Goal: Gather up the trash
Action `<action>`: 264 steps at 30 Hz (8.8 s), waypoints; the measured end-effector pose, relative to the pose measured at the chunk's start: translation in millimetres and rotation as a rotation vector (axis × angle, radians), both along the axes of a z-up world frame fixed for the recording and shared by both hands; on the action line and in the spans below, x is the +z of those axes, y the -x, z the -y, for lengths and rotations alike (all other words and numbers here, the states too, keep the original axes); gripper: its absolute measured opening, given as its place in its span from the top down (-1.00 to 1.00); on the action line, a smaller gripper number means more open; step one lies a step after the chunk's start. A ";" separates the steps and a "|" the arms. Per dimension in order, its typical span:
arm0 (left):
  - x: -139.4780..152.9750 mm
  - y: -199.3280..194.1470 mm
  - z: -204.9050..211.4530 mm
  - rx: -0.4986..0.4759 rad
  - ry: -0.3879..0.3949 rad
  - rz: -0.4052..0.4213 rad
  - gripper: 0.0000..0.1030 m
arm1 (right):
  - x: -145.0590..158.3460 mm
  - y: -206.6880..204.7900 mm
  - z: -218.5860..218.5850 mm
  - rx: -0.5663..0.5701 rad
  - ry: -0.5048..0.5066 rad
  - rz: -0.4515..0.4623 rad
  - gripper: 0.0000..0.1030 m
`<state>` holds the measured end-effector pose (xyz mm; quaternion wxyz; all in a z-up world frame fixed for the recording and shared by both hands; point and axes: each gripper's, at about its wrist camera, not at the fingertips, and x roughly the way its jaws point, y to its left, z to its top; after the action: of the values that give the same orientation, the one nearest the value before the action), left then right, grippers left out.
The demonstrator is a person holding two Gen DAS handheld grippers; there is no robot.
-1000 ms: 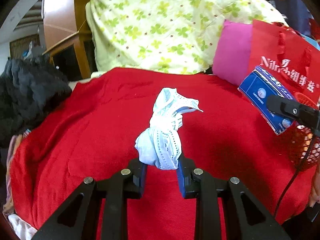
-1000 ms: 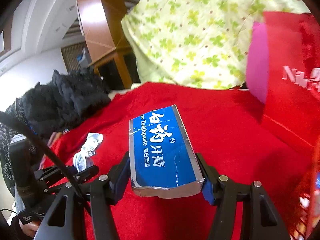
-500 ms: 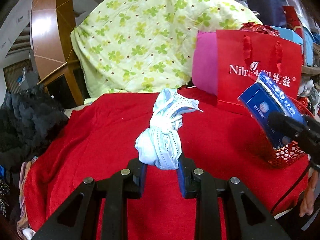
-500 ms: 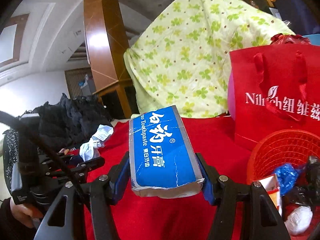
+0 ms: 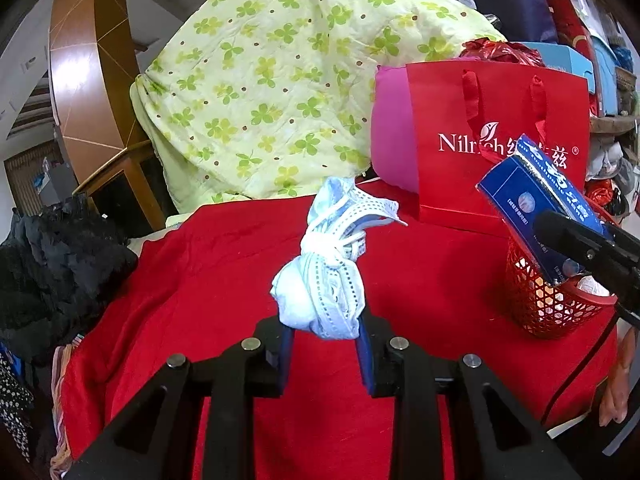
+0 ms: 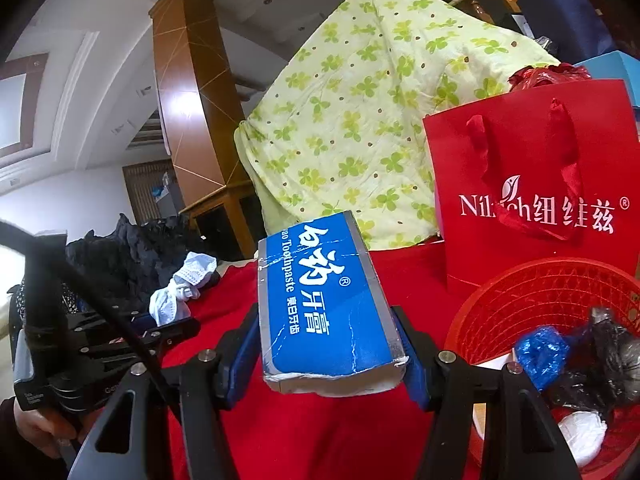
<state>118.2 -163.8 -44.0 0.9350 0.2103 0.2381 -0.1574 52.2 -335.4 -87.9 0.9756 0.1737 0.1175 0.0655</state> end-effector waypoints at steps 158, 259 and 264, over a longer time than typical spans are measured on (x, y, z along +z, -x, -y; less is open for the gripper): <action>9.7 40.0 72.3 -0.190 0.080 -0.035 -0.82 | -13.3 96.2 82.4 -0.471 -0.186 0.015 -0.63; 91.8 126.3 -37.8 -0.095 0.151 0.125 -0.96 | 106.6 205.4 -65.5 -0.602 0.140 -0.240 -0.77; 89.5 124.3 -39.0 -0.098 0.149 0.119 -0.96 | 105.7 204.4 -64.8 -0.601 0.136 -0.244 -0.77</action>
<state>-6.1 -124.8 45.5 0.9518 0.1607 0.1592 -0.2072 -152.2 -270.6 17.8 0.9393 0.1418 0.1811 -0.2545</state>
